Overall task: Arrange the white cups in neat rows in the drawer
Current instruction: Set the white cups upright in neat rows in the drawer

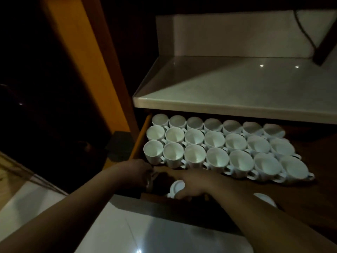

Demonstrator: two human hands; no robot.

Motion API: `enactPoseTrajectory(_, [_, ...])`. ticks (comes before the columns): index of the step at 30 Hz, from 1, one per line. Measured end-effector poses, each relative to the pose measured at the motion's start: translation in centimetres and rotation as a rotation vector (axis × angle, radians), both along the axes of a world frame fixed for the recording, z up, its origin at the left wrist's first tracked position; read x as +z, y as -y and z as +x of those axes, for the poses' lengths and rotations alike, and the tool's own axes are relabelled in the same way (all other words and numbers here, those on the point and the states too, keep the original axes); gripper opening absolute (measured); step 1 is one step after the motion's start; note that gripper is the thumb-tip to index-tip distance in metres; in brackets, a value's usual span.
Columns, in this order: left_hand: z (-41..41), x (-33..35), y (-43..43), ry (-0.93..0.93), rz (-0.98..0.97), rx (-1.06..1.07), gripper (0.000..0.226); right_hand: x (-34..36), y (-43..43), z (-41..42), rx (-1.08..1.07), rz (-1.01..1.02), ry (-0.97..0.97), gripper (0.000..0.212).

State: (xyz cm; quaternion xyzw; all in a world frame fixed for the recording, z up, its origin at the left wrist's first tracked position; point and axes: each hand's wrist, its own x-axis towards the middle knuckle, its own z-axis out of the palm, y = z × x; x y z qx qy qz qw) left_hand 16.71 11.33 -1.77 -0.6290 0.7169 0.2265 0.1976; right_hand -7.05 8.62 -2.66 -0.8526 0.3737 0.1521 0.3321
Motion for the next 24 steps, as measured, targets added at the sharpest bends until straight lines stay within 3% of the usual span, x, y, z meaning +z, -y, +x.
enactPoseTrajectory(2, [0.7,-1.3,0.4,0.064,-0.060,-0.034,0.027,-0.7,-0.4,1.1,-0.033,-0.013,0.026,0.096])
enactPoseTrajectory(6, [0.2,-2.0,0.5,0.016,-0.087,-0.093,0.042,-1.1,-1.1,1.9,-0.124,-0.018,0.050,0.095])
enactPoseTrajectory(12, [0.8,-2.0,0.9,-0.198,-0.174,-0.097,0.049,0.2,-1.5,2.1,-0.361,0.081,-0.178,0.059])
enactPoseTrajectory(14, [1.2,-2.0,1.0,-0.209,-0.209,-0.151,0.054,0.7,-1.5,1.5,-0.413,0.056,-0.212,0.063])
enactPoseTrajectory(15, [1.4,-2.1,1.1,-0.213,-0.225,-0.162,0.051,1.5,-1.5,0.2,-0.441,0.060,-0.175,0.062])
enactPoseTrajectory(17, [1.8,-2.4,1.1,-0.240,-0.274,-0.180,0.047,1.3,-1.3,0.6,-0.569,0.039,-0.096,0.039])
enactPoseTrajectory(18, [1.9,-2.4,1.2,-0.241,-0.293,-0.200,0.048,1.1,-1.3,0.6,-0.711,-0.084,0.021,0.025])
enactPoseTrajectory(20, [1.6,-1.6,1.0,-0.257,-0.353,-0.220,0.044,0.5,-1.1,-0.8,-1.029,-0.326,0.236,0.021])
enactPoseTrajectory(22, [1.2,-0.2,1.2,-0.366,-0.399,-0.155,0.042,2.9,-0.6,-2.0,-0.949,0.107,0.282,0.029])
enactPoseTrajectory(23, [0.9,0.6,1.4,-0.450,-0.375,-0.091,0.053,4.4,-0.3,-2.5,-0.902,0.302,0.325,0.029])
enactPoseTrajectory(24, [0.5,1.6,1.6,-0.567,-0.315,-0.001,0.067,5.7,-0.1,-3.3,-0.904,0.370,0.423,0.028])
